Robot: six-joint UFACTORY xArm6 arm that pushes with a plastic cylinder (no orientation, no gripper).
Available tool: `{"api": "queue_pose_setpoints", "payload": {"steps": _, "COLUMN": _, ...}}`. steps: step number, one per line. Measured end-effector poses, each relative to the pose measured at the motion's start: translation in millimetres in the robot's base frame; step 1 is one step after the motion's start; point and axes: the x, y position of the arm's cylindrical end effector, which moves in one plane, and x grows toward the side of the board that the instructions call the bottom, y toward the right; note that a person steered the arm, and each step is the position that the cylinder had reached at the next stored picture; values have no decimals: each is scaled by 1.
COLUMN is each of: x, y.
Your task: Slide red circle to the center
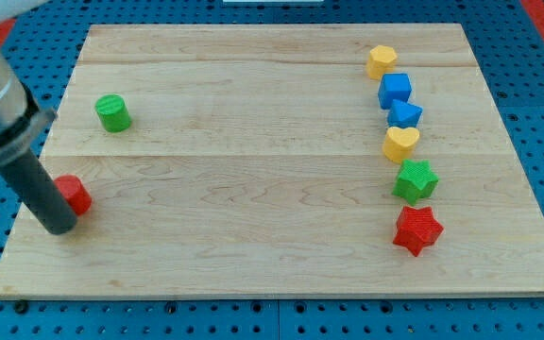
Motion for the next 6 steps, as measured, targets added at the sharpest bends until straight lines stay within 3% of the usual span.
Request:
{"api": "queue_pose_setpoints", "payload": {"steps": 2, "x": -28, "y": -61}}
{"api": "queue_pose_setpoints", "payload": {"steps": 4, "x": -91, "y": 40}}
{"api": "queue_pose_setpoints", "payload": {"steps": 5, "x": -82, "y": -10}}
{"api": "queue_pose_setpoints", "payload": {"steps": 6, "x": -60, "y": -23}}
